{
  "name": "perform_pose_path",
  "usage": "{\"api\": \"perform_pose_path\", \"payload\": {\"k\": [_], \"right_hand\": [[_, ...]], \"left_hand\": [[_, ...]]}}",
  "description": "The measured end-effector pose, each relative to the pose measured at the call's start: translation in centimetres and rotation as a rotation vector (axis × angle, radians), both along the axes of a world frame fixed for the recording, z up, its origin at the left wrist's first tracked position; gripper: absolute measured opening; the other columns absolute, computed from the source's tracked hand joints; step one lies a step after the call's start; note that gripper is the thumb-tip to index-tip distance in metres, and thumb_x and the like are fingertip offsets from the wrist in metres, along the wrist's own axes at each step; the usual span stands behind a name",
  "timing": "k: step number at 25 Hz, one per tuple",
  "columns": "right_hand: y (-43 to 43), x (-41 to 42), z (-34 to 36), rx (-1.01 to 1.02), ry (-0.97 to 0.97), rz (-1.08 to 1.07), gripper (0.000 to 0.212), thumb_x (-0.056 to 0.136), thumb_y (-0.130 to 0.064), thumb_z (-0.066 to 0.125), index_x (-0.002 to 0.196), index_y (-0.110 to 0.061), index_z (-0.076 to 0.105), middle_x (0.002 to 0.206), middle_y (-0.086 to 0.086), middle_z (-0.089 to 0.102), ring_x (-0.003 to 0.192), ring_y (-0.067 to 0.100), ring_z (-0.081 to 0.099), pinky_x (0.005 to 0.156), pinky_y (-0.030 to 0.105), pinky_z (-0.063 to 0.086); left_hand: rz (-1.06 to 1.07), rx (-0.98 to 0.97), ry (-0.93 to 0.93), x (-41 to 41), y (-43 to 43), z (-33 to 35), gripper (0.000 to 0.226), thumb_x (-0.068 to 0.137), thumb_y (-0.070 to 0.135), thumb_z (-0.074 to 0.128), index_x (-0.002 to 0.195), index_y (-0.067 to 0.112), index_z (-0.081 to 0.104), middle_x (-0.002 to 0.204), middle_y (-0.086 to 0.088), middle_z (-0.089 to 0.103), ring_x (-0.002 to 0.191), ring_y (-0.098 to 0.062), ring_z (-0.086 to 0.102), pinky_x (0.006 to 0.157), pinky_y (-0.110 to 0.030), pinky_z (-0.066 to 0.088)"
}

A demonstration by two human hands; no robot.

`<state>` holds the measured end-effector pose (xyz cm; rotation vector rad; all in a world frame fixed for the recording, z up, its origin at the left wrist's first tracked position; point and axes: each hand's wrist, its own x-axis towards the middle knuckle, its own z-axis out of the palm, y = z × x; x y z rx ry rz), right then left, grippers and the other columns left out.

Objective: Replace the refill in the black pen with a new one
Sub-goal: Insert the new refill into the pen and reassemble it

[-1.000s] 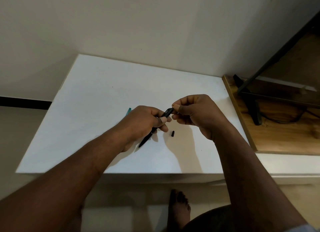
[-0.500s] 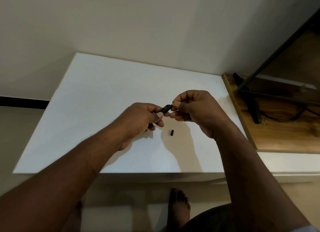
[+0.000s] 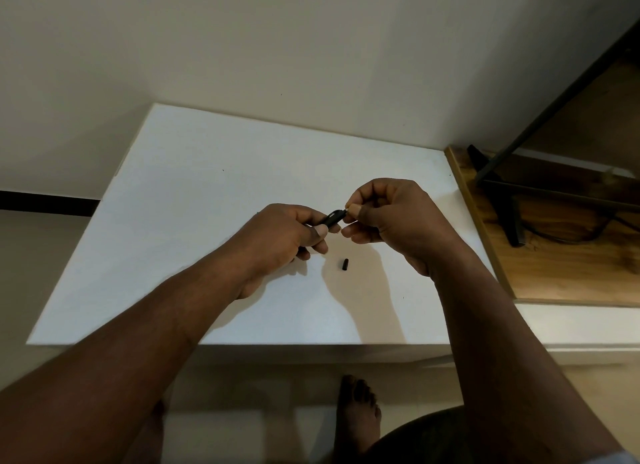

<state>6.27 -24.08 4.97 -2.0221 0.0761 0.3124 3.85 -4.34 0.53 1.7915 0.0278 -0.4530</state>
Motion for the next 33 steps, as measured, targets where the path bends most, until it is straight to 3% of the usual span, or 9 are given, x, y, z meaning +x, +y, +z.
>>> {"api": "perform_pose_path", "payload": {"k": [3,6,9,13,24,28,33], "right_hand": [[-0.1,-0.2,0.0,-0.195,-0.102,0.051,0.014,0.1,0.001,0.065,0.091,-0.007,0.073,0.084,0.009,0.08,0.071,0.018,0.081,0.063,0.026,0.063],[0.1,-0.3,-0.1,-0.29,-0.163,0.073,0.016,0.1,-0.003,0.066,0.089,-0.012,0.073,0.084,0.004,0.079,0.068,0.01,0.078,0.057,0.02,0.06],[0.2,-0.3,-0.2,-0.337,-0.204,0.079,0.018,0.1,-0.007,0.067,0.087,-0.018,0.073,0.083,-0.003,0.078,0.07,0.006,0.078,0.065,0.031,0.066],[0.5,-0.3,-0.3,-0.372,-0.214,0.098,0.017,0.1,-0.011,0.068,0.088,-0.021,0.073,0.082,-0.007,0.078,0.069,0.004,0.077,0.075,0.043,0.067],[0.5,-0.4,0.5,-0.129,-0.113,0.018,0.01,0.098,-0.009,0.072,0.092,-0.013,0.078,0.084,0.003,0.083,0.078,0.016,0.08,0.07,0.028,0.062],[0.1,-0.3,0.9,0.078,-0.052,-0.015,0.012,0.104,-0.014,0.065,0.107,-0.014,0.076,0.094,0.002,0.084,0.077,0.018,0.08,0.068,0.027,0.061],[0.5,-0.3,0.7,0.103,-0.057,-0.071,0.02,0.108,-0.013,0.057,0.107,-0.016,0.077,0.095,0.001,0.084,0.075,0.018,0.079,0.069,0.03,0.059]], "left_hand": [[-0.003,0.055,-0.05,0.0,0.0,0.1,0.019,0.1,0.029,0.064,0.101,0.04,0.079,0.08,0.019,0.078,0.075,-0.005,0.063,0.065,-0.021,0.043],[0.001,0.118,-0.111,0.1,0.1,0.2,0.019,0.1,0.029,0.064,0.1,0.043,0.077,0.08,0.023,0.077,0.084,-0.008,0.066,0.071,-0.026,0.048],[0.009,0.166,-0.167,0.1,0.3,0.2,0.018,0.099,0.03,0.064,0.102,0.042,0.077,0.081,0.024,0.076,0.083,-0.004,0.066,0.073,-0.026,0.051],[0.008,0.249,-0.238,0.0,0.4,0.3,0.02,0.099,0.029,0.064,0.111,0.039,0.076,0.08,0.017,0.077,0.078,0.0,0.068,0.063,-0.019,0.047],[0.06,0.151,-0.234,-0.2,0.4,0.3,0.02,0.098,0.027,0.065,0.109,0.039,0.078,0.081,0.024,0.076,0.078,0.01,0.064,0.065,-0.02,0.047],[0.099,0.032,-0.201,0.0,0.6,0.8,0.021,0.099,0.026,0.064,0.105,0.041,0.078,0.084,0.018,0.079,0.067,0.01,0.064,0.056,-0.006,0.045],[0.121,0.0,-0.174,0.1,1.0,0.9,0.02,0.099,0.03,0.064,0.107,0.04,0.078,0.087,0.016,0.079,0.068,0.004,0.064,0.065,-0.019,0.044]]}}
